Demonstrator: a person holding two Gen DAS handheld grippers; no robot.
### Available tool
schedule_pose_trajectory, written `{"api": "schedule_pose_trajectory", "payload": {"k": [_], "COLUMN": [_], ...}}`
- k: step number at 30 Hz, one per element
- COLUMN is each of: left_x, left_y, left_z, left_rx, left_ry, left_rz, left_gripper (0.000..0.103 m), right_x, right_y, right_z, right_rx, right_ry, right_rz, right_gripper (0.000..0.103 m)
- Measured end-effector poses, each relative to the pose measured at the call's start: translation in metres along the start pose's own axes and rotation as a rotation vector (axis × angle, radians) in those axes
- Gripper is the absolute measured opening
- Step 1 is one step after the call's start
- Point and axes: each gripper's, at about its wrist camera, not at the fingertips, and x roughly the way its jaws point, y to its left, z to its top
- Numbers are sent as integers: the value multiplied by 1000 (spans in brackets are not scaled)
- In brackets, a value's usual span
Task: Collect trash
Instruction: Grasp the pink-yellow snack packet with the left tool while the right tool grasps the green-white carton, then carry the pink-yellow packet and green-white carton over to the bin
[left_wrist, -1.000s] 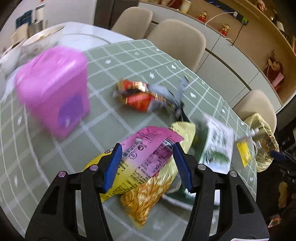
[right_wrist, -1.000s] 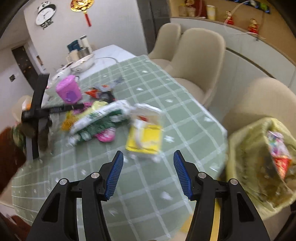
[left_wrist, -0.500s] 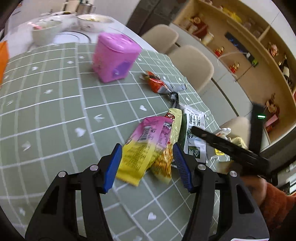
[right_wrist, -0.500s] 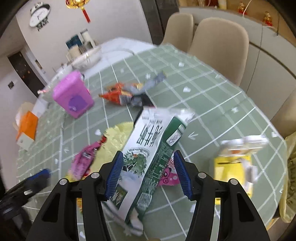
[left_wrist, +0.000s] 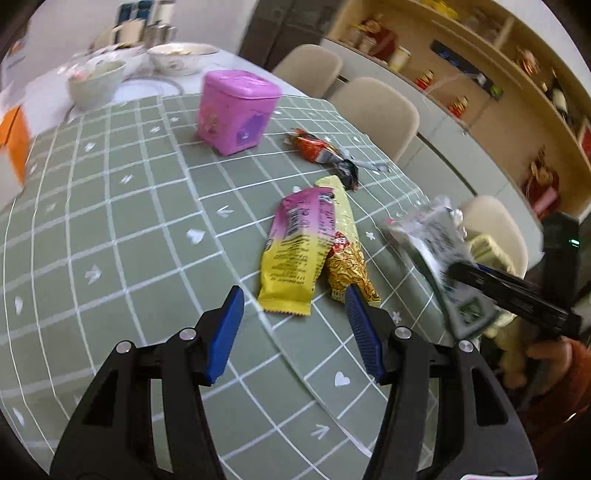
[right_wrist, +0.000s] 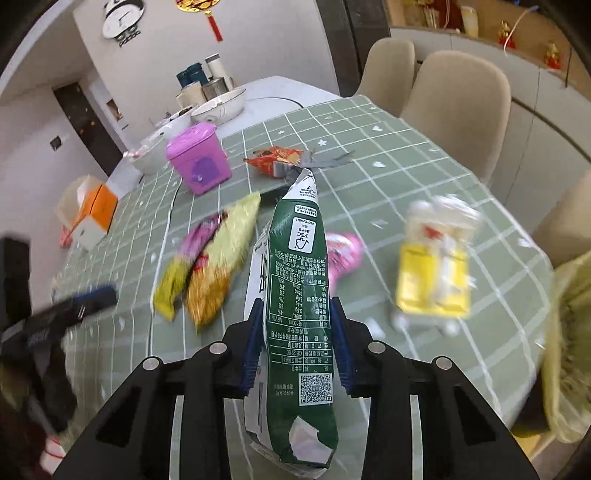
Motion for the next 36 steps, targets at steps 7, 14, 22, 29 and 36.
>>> {"api": "schedule_pose_trajectory", "payload": {"k": [7, 14, 22, 29, 36], "left_x": [36, 75, 57, 8, -16], "left_y": [-11, 2, -5, -26, -68], "left_z": [23, 35, 37, 40, 41], "left_rx": [47, -7, -5, -23, -8], "left_ry": [26, 121, 63, -28, -84], "left_rz": [35, 52, 21, 10, -5], "left_gripper": [54, 54, 27, 27, 28], "right_x": [-36, -57, -54, -66, -84], "right_y": [-27, -46, -33, -27, -33], "right_z": [-41, -51, -53, -42, -36], "right_rx": [40, 133, 112, 73, 38], "right_ry": [-7, -61, -51, -95, -139], "right_rz": [-80, -98, -77, -60, -60], "right_gripper": [33, 33, 33, 33, 33]}}
